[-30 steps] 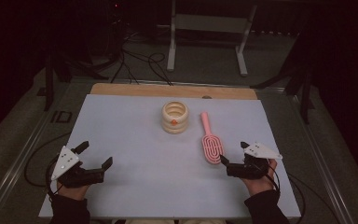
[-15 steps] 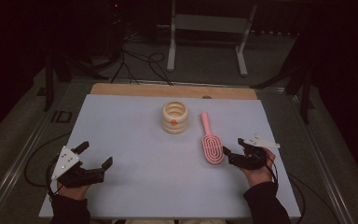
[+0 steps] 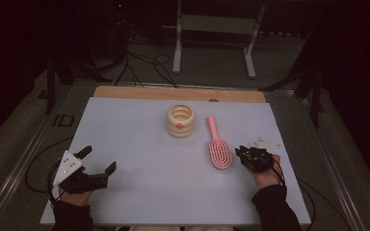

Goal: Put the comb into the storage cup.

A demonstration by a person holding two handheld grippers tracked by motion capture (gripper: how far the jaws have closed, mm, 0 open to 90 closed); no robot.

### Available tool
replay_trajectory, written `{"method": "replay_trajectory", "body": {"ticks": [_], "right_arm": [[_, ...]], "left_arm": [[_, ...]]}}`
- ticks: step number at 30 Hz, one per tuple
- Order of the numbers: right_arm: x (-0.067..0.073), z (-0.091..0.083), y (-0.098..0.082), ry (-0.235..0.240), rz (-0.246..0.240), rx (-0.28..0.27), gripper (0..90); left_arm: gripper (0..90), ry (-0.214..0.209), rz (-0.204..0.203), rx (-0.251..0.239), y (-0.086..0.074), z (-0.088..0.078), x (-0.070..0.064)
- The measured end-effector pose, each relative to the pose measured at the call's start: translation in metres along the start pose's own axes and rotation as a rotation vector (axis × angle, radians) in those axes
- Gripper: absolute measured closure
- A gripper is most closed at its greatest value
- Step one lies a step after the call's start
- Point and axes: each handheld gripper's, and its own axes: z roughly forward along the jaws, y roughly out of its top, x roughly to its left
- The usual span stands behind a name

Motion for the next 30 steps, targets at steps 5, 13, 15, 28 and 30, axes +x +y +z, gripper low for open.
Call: {"method": "replay_trajectory", "body": {"ticks": [5, 13, 15, 28, 30], "right_arm": [[-0.002, 0.004, -0.001, -0.016, -0.009, 0.023, 89.8], [-0.001, 0.016, -0.010, -0.013, -0.042, 0.089, 90.0], [-0.001, 0.018, -0.013, -0.003, -0.047, 0.105, 89.9], [0.022, 0.016, -0.013, 0.038, -0.161, 0.132, 89.7], [0.024, 0.016, -0.013, 0.041, -0.169, 0.133, 89.7]], "left_arm": [[0.7, 0.000, 0.000, -0.004, 0.000, 0.000, 0.000], [0.7, 0.002, -0.001, -0.004, 0.000, -0.001, 0.000], [0.7, 0.002, -0.001, -0.004, 0.000, 0.000, 0.000], [0.8, 0.006, 0.000, -0.007, 0.001, -0.002, 0.001], [0.8, 0.006, -0.001, -0.007, 0.000, -0.001, 0.001]]}}
